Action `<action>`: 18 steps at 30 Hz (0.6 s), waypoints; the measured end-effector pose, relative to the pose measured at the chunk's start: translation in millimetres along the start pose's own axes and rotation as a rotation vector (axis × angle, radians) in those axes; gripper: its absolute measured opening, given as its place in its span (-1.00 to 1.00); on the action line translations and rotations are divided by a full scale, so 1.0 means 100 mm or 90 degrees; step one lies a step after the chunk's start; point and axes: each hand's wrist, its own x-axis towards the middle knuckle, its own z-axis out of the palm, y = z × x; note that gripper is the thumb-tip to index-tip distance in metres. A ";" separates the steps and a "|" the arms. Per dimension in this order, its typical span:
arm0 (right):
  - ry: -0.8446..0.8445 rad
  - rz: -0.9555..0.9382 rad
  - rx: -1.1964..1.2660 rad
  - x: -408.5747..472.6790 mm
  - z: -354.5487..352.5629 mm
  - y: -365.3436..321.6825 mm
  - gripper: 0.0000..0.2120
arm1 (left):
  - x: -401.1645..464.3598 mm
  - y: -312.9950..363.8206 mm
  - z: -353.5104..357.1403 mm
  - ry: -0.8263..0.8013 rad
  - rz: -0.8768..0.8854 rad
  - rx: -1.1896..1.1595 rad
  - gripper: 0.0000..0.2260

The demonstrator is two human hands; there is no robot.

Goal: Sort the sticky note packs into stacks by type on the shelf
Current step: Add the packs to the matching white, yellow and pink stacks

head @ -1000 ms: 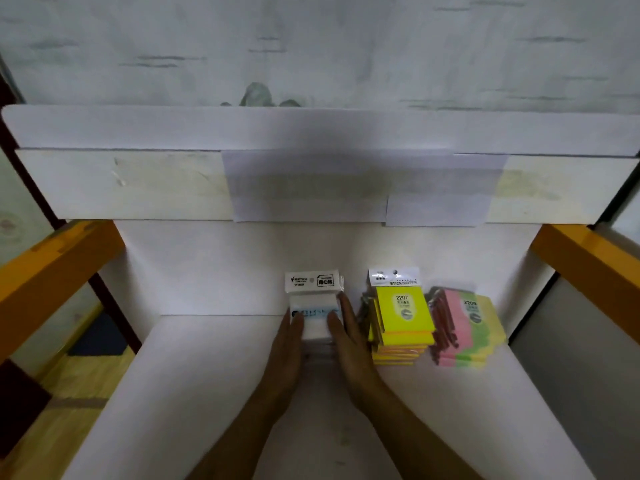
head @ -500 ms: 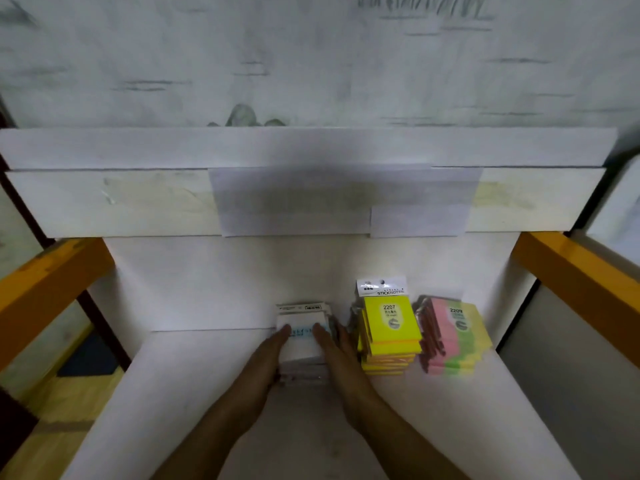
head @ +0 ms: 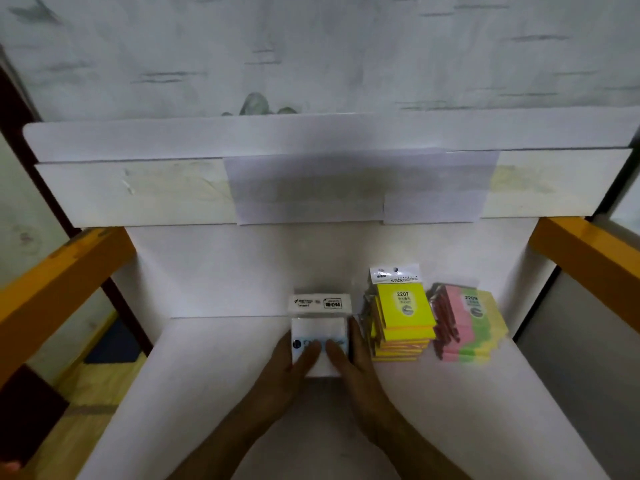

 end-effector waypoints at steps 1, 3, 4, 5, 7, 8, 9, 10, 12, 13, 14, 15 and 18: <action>-0.006 -0.019 -0.001 -0.04 -0.02 0.03 -0.46 | -0.03 -0.03 -0.02 -0.003 0.021 -0.007 -0.58; -0.016 -0.046 -0.038 -0.10 -0.06 0.09 -0.27 | -0.10 -0.10 -0.09 0.005 0.050 -0.003 -0.33; -0.016 -0.049 -0.057 -0.13 -0.07 0.12 -0.20 | -0.11 -0.15 -0.13 0.007 0.052 0.012 -0.22; -0.019 -0.054 -0.070 -0.16 -0.08 0.15 -0.15 | -0.11 -0.21 -0.15 -0.002 0.054 0.028 -0.16; -0.029 -0.073 -0.083 -0.21 -0.08 0.16 -0.10 | -0.16 -0.26 -0.13 -0.033 0.043 0.066 -0.14; -0.030 -0.076 -0.079 -0.23 -0.07 0.16 -0.10 | -0.18 -0.26 -0.10 -0.043 0.047 0.091 -0.14; -0.032 -0.076 -0.075 -0.24 -0.07 0.16 -0.11 | -0.19 -0.28 -0.10 -0.048 0.052 0.105 -0.14; -0.038 -0.072 -0.057 -0.25 -0.06 0.15 -0.12 | -0.19 -0.29 -0.09 -0.051 0.062 0.124 -0.15; -0.052 -0.068 -0.030 -0.26 -0.04 0.11 -0.14 | -0.20 -0.29 -0.10 -0.067 0.092 0.160 -0.16; -0.057 -0.073 -0.024 -0.26 -0.03 0.08 -0.16 | -0.20 -0.26 -0.09 -0.077 0.102 0.165 -0.18; -0.056 -0.083 -0.026 -0.26 -0.01 0.07 -0.15 | -0.20 -0.23 -0.09 -0.091 0.097 0.163 -0.20; -0.046 -0.085 -0.031 -0.27 0.01 0.06 -0.11 | -0.20 -0.21 -0.08 -0.098 0.095 0.151 -0.22; -0.025 -0.108 -0.050 -0.28 0.03 0.02 0.05 | -0.26 -0.13 -0.04 -0.094 0.039 0.105 -0.13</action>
